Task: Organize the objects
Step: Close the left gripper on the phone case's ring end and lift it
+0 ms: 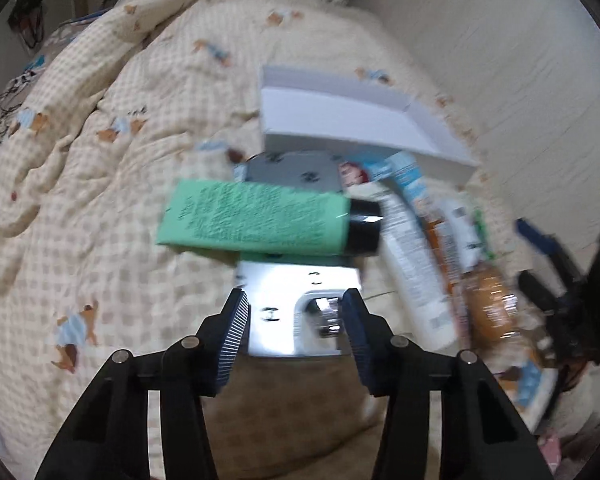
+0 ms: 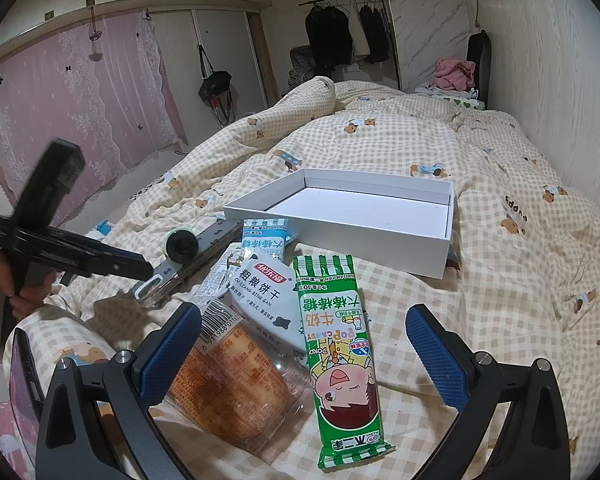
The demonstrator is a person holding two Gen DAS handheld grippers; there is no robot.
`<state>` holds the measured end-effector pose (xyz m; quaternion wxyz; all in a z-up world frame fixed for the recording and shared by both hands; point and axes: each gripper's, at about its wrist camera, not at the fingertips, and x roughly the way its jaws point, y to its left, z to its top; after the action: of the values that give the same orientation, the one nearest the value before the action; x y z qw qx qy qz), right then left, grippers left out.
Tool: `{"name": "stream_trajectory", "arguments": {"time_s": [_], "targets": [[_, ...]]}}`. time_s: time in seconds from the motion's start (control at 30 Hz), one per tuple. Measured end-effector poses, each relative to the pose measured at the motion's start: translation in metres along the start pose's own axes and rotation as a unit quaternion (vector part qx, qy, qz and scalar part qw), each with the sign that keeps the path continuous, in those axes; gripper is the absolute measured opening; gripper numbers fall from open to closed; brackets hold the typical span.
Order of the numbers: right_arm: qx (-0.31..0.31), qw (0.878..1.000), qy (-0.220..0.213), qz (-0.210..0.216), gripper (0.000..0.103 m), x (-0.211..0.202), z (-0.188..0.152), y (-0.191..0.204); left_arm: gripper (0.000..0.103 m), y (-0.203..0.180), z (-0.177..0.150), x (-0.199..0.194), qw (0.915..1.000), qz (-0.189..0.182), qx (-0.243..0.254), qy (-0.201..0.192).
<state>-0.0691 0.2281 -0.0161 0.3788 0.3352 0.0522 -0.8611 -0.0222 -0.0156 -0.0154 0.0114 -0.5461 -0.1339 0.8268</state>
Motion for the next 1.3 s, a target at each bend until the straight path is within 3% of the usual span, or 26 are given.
{"name": "stream_trajectory", "arguments": {"time_s": [0.13,0.23,0.47,0.53,0.6,0.77,0.87,0.93,1.13,1.17,1.23,1.3], "targets": [[0.0,1.0,0.0,0.0,0.103,-0.001,0.0,0.001,0.055,0.008,-0.001,0.008,0.9998,0.004,-0.013,0.014],[0.0,1.0,0.001,0.001,0.103,-0.001,0.0,0.001,0.064,0.009,0.0,0.01,0.9996,0.016,-0.002,0.022],[-0.002,1.0,0.001,0.0,0.103,-0.001,0.001,0.002,0.064,0.009,-0.006,0.014,0.9998,0.01,0.015,0.013],[-0.001,1.0,0.001,0.0,0.103,0.0,0.001,0.001,0.043,0.006,-0.009,0.013,0.9994,0.002,0.033,0.014],[0.0,1.0,0.001,0.001,0.103,0.0,0.001,0.002,0.043,0.001,-0.012,0.011,0.998,0.012,0.06,0.013],[0.0,1.0,0.001,0.001,0.103,0.0,0.001,0.002,0.043,0.005,-0.007,0.016,0.9984,0.002,0.05,0.028],[0.001,1.0,0.002,0.001,0.103,-0.001,0.001,0.002,0.053,0.01,0.0,0.021,0.9982,0.001,0.039,0.047],[0.0,1.0,0.002,0.001,0.103,0.0,0.001,0.001,0.067,0.014,0.004,0.026,0.9979,0.01,0.035,0.054],[0.001,1.0,0.002,0.002,0.103,-0.001,0.001,0.002,0.07,0.021,0.005,0.035,0.9972,-0.009,0.024,0.07],[0.001,1.0,0.002,0.001,0.103,0.0,0.001,0.001,0.068,0.022,0.005,0.036,0.9971,-0.01,0.025,0.071],[0.0,1.0,0.002,0.001,0.103,0.0,0.001,0.001,0.042,0.019,0.003,0.034,0.9963,-0.04,0.035,0.068],[0.0,1.0,0.002,0.001,0.103,0.0,0.001,0.002,0.042,0.014,0.0,0.029,0.9969,-0.032,0.047,0.054]]}}
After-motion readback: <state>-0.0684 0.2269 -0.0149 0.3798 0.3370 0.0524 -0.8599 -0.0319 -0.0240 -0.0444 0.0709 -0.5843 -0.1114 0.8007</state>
